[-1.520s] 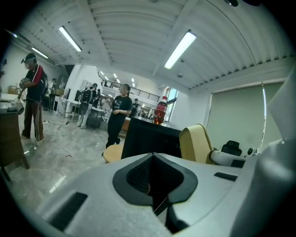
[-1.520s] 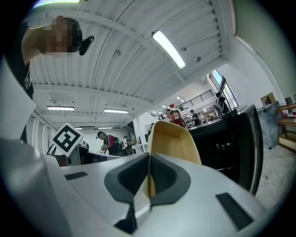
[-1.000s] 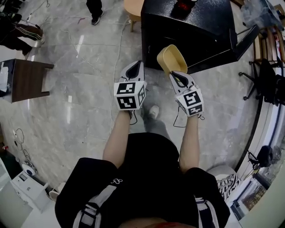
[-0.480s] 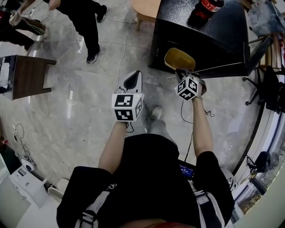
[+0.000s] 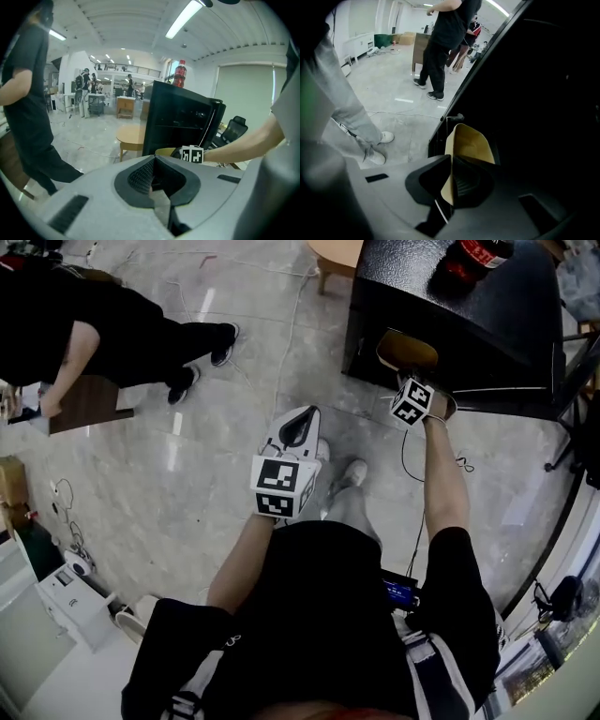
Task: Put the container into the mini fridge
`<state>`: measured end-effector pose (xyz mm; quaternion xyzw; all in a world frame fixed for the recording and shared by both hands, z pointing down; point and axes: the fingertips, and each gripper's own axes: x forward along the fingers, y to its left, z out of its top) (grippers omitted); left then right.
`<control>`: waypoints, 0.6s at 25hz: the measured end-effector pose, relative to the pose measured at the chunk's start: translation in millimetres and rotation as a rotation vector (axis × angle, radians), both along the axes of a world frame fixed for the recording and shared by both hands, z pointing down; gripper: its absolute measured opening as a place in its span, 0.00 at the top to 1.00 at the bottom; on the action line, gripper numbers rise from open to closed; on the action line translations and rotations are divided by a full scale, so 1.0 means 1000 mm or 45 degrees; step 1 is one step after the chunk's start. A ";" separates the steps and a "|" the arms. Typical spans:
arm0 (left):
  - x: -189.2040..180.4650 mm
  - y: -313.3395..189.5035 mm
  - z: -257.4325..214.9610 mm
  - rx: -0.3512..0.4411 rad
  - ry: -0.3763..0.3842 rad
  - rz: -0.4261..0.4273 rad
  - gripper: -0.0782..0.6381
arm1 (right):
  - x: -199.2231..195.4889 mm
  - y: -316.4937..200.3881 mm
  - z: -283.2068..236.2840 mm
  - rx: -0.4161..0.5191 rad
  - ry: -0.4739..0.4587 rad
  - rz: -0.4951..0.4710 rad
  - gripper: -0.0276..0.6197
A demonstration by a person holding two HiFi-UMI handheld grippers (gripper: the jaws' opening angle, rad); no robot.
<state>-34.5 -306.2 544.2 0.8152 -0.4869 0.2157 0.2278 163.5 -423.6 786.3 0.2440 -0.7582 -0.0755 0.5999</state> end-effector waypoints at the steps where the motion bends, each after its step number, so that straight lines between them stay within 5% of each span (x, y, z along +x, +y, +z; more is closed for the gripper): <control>1: -0.003 0.001 0.003 -0.007 -0.018 -0.003 0.88 | 0.000 -0.006 0.002 0.011 0.013 -0.002 0.93; 6: -0.002 0.005 -0.002 -0.007 -0.007 0.001 0.88 | 0.005 -0.016 0.003 0.015 0.048 0.062 0.92; 9: 0.009 0.007 -0.011 0.016 0.003 0.032 0.88 | 0.007 -0.008 -0.002 0.012 -0.042 0.223 0.78; 15: 0.034 -0.003 -0.035 0.107 0.043 0.054 0.88 | 0.004 0.012 -0.086 0.192 -0.670 0.762 0.88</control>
